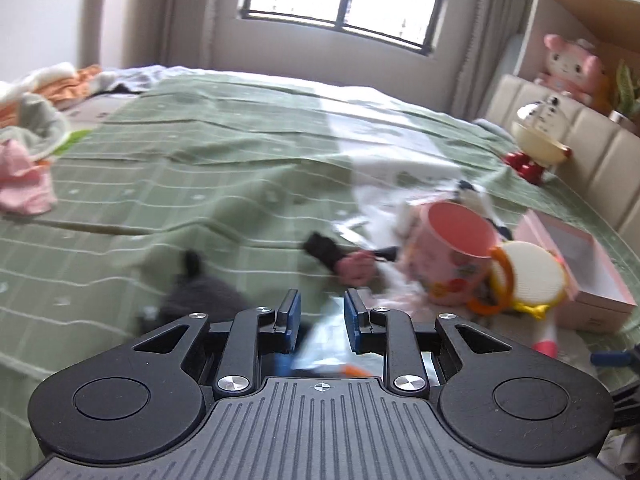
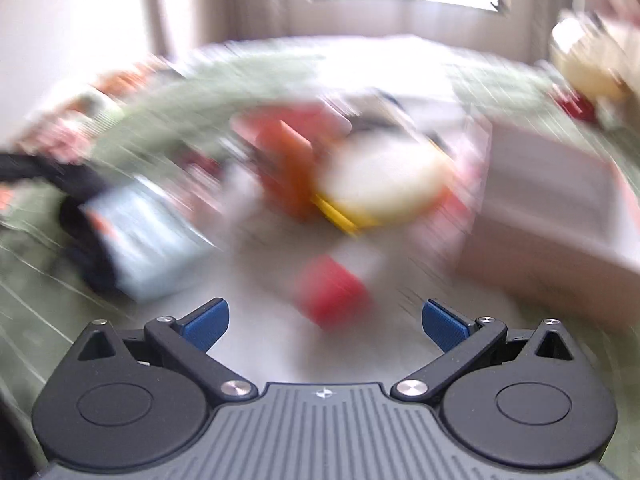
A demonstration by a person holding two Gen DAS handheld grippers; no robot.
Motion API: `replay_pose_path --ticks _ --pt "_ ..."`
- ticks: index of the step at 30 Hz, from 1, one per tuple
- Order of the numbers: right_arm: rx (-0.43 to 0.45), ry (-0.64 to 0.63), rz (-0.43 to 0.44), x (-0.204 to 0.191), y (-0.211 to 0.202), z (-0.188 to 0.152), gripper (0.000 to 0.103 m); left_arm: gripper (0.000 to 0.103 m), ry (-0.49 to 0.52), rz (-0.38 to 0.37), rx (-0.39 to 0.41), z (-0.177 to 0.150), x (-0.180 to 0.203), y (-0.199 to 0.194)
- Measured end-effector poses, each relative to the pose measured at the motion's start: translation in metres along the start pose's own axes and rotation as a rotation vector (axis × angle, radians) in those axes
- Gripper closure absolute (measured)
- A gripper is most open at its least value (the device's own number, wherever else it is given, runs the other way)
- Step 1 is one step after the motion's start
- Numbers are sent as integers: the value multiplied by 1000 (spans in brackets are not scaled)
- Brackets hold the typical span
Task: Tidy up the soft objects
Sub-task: 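Move the left tool to the black plush toy and close on it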
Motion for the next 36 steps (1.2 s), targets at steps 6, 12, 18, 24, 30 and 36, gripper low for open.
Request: replay_pose_path --ticks 6,12,18,24,30,36 --pt "-11 -205 257 -88 48 43 9 77 -58 49 -8 -12 -42 -16" --pt "-72 -317 193 -115 93 51 13 77 -65 14 -35 -30 -63 -28" --pt "55 -199 -176 -66 70 60 25 77 -14 -117 -74 -41 -55 -25" --pt "17 -115 -80 -39 38 35 19 77 -145 -11 37 -26 -80 -16" --pt "-32 -49 34 -52 30 -15 18 74 -61 -25 -21 -3 -83 19" --pt "-41 -166 49 -85 33 -36 16 58 59 -10 -7 5 -65 46"
Point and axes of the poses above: each gripper's, at about its wrist camera, not at the fingertips, and y roughly the way its jaws point, x to its right, z to its top, the point moved 1 cm from there along y, roughly the way its jaws point, and after that the axes turned 5 degrees about z, right-handed, at the moved point
